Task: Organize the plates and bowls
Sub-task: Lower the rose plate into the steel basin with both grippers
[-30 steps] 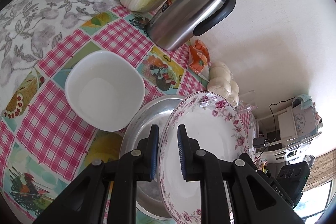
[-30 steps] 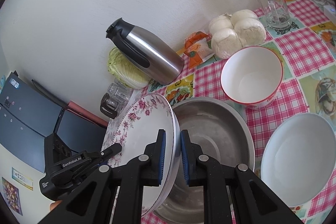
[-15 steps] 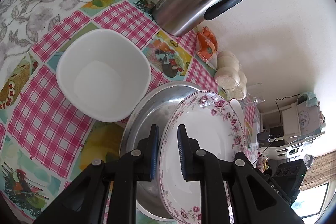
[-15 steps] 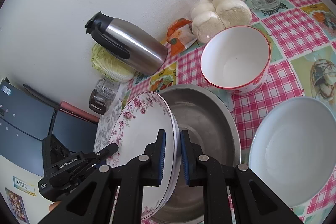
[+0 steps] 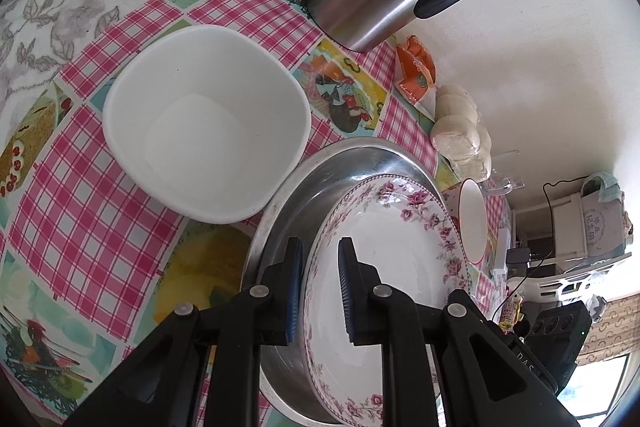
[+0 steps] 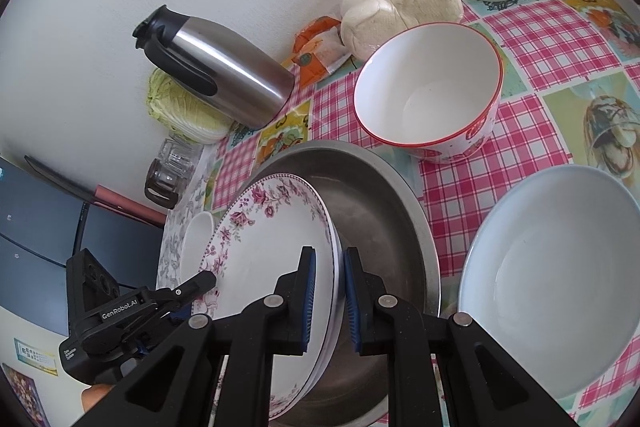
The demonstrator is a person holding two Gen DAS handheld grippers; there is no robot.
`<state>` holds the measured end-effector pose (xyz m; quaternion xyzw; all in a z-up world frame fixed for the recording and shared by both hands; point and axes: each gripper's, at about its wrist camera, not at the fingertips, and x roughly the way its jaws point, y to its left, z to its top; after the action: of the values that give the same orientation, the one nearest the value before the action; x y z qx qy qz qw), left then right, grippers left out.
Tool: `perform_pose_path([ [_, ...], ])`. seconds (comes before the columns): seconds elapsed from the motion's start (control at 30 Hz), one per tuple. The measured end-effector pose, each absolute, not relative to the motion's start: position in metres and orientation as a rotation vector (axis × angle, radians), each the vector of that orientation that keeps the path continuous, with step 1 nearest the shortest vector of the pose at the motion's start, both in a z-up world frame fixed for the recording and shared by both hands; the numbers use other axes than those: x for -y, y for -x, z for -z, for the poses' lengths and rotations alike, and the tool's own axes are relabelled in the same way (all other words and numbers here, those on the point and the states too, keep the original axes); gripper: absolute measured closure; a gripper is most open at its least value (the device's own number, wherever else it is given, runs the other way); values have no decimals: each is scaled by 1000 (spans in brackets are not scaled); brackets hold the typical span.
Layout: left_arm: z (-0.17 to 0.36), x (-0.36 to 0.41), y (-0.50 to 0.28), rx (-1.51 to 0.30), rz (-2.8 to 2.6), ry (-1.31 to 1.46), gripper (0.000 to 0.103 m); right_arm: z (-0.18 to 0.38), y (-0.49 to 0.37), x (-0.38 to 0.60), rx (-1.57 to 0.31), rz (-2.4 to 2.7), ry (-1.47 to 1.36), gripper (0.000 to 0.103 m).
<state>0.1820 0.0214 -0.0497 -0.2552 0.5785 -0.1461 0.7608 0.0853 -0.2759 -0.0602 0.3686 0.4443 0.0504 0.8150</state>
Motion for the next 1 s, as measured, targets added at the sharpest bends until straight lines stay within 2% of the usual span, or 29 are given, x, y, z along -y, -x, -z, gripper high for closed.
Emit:
perform_pose_path([
  [0.67,59,-14,-184,-1287,305,523,87,69,-86,275,-990,-71,-767,86],
  [1.0,63,-10,-184,-1298,298,501,87,71,-89,269,-1025,-26,-670,86],
])
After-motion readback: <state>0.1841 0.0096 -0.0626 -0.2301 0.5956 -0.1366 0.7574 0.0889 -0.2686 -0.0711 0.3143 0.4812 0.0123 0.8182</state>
